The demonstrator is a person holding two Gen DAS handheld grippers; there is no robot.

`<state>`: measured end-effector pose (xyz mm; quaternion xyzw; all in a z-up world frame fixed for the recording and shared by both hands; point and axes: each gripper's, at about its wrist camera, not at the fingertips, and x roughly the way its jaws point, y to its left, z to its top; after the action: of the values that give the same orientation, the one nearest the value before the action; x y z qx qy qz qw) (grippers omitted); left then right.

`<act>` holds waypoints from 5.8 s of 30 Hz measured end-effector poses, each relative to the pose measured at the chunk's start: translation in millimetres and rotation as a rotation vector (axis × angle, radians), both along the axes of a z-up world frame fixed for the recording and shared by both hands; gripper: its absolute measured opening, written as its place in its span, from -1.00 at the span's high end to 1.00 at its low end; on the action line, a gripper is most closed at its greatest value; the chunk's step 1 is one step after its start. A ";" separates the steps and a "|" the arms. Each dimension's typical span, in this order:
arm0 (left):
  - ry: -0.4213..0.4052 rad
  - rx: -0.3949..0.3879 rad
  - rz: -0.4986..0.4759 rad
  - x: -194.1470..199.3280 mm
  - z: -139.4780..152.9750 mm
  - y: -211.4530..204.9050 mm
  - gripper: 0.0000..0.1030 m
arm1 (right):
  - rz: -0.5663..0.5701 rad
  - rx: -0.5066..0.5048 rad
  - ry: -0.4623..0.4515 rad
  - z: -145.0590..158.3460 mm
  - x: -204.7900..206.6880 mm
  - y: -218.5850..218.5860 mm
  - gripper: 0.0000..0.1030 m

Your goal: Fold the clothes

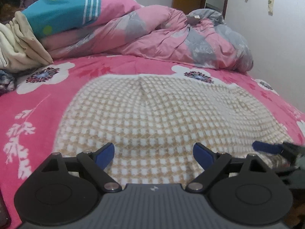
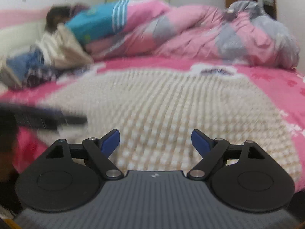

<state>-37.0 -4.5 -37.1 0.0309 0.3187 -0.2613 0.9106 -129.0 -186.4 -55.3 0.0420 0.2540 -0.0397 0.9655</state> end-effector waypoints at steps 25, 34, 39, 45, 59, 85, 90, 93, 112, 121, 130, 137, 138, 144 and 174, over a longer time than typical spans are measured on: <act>0.116 0.147 0.090 11.2 -3.1 -32.5 -1.00 | -0.131 -0.011 0.034 -9.6 -3.9 -40.3 -0.77; 0.138 0.164 0.102 13.3 -1.7 -35.2 -1.00 | -0.145 -0.055 -0.029 23.5 8.8 -46.7 -0.76; 0.144 0.173 0.104 14.1 -1.6 -37.4 -1.00 | -0.142 -0.038 0.030 -4.9 27.8 -54.0 -0.92; 0.156 0.181 0.106 15.3 -0.7 -38.2 -1.00 | -0.133 -0.068 0.041 -4.5 28.7 -51.4 -0.93; 0.180 0.199 0.110 17.2 1.5 -40.5 -1.00 | -0.173 -0.031 0.009 14.7 57.1 -67.8 -0.90; 0.141 0.180 0.080 14.7 -1.1 -35.7 -1.00 | -0.166 -0.068 0.016 -10.6 63.3 -66.7 -0.98; 0.043 0.146 0.053 2.2 7.7 -32.3 -1.00 | -0.166 -0.069 0.016 -10.4 63.0 -66.1 -0.98; -0.028 0.119 0.016 -3.9 15.8 -33.5 -1.00 | -0.166 -0.070 0.016 -10.3 63.0 -65.9 -0.98; -0.017 0.084 0.073 53.6 10.4 -45.7 -1.00 | -0.165 -0.077 0.015 -10.8 63.3 -65.5 -0.98; 0.032 0.099 0.105 70.4 -1.1 -49.0 -1.00 | -0.167 -0.082 0.016 -11.0 63.5 -64.0 -0.98; 0.086 0.129 0.122 80.1 2.8 -54.7 -1.00 | -0.149 -0.092 0.082 -0.8 70.5 -63.9 -0.98; 0.109 0.150 0.131 82.9 4.5 -58.5 -1.00 | -0.138 -0.068 0.065 28.7 77.3 -79.8 -0.97; 0.111 0.153 0.133 82.8 4.6 -59.1 -1.00 | -0.142 -0.067 0.057 31.2 79.9 -83.1 -0.97; 0.120 0.164 0.138 83.3 5.8 -61.5 -1.00 | -0.150 -0.055 0.030 35.1 102.4 -99.7 -0.97; 0.091 0.131 0.095 66.9 5.7 -56.9 -1.00 | -0.170 0.007 0.038 0.3 121.1 -114.6 -0.98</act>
<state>30.0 -61.4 -31.4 0.0635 0.3773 -0.1975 0.9025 -7.9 -301.0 -55.0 0.0660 0.2679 -0.1217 0.9534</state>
